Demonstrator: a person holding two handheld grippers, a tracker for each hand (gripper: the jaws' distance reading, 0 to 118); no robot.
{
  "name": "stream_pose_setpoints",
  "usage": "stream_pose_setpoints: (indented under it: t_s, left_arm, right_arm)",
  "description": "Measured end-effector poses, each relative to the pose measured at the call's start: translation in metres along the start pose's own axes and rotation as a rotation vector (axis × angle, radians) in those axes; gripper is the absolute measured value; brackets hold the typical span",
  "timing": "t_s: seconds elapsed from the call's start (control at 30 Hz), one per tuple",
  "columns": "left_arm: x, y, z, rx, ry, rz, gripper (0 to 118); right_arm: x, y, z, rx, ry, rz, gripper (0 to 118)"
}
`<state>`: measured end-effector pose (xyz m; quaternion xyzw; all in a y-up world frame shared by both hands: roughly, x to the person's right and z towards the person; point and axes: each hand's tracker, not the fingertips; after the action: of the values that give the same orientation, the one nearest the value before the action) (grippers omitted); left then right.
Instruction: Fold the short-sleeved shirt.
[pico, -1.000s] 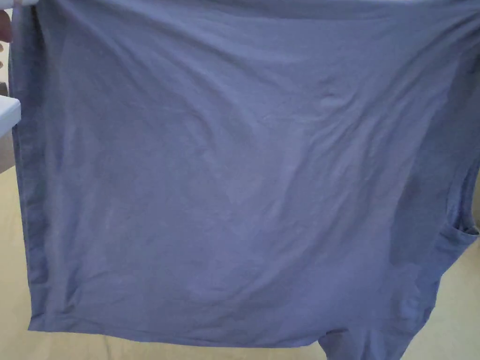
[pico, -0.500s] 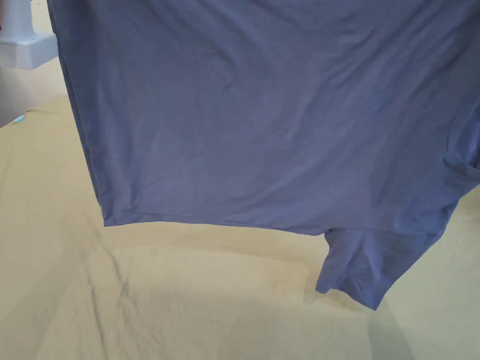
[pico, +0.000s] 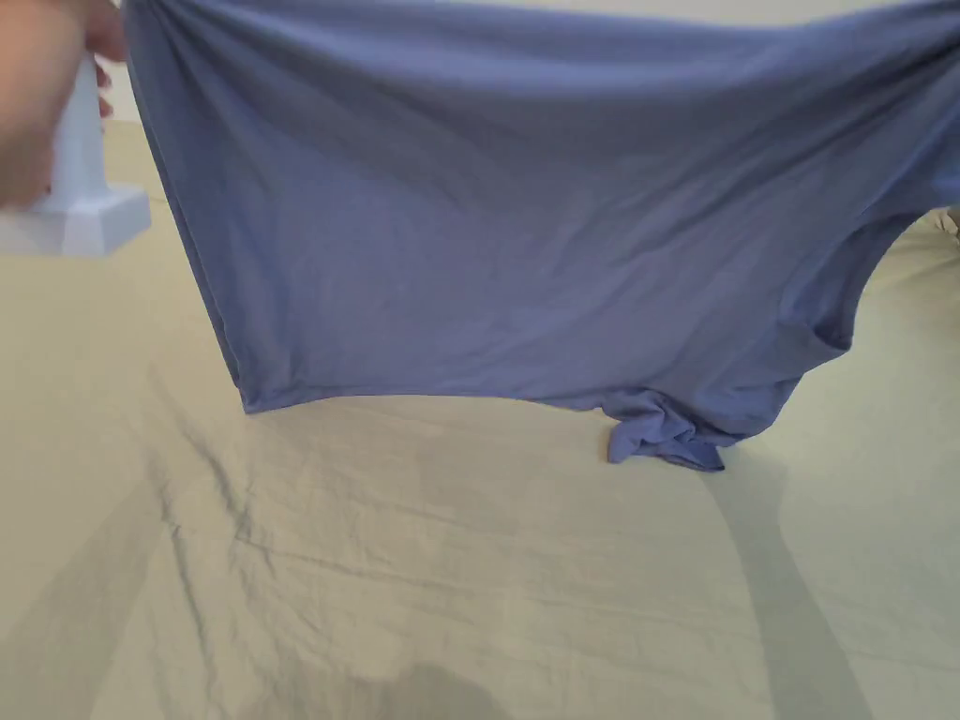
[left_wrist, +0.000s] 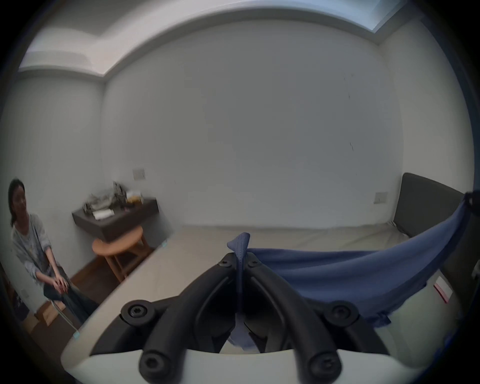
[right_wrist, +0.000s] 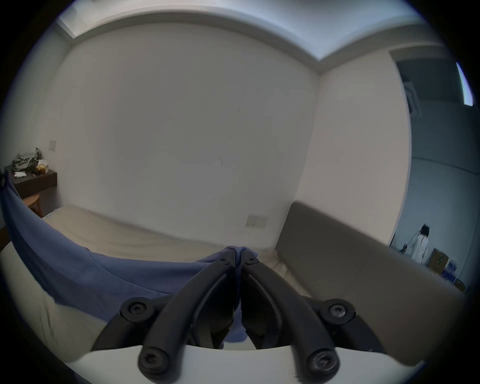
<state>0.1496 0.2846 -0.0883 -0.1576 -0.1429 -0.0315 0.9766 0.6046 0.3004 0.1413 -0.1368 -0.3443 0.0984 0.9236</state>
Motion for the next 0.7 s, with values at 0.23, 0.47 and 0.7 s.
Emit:
stream_pose_setpoints:
  t_s: [0.23,0.47,0.7]
  left_arm:
    - [-0.002,-0.128,0.023,-0.143,-0.034,-0.033,0]
    - [-0.01,-0.282,0.117,-0.29,-0.008,-0.27,0]
    - [-0.036,-0.42,0.193,-0.589,-0.067,-0.344,0]
  right_arm:
    - [-0.006,-0.147,0.036,-0.24,0.101,0.059,5]
    - [-0.005,-0.288,0.14,-0.508,0.257,0.08,6]
    - [0.015,-0.387,0.226,-0.733,0.287,-0.049,5]
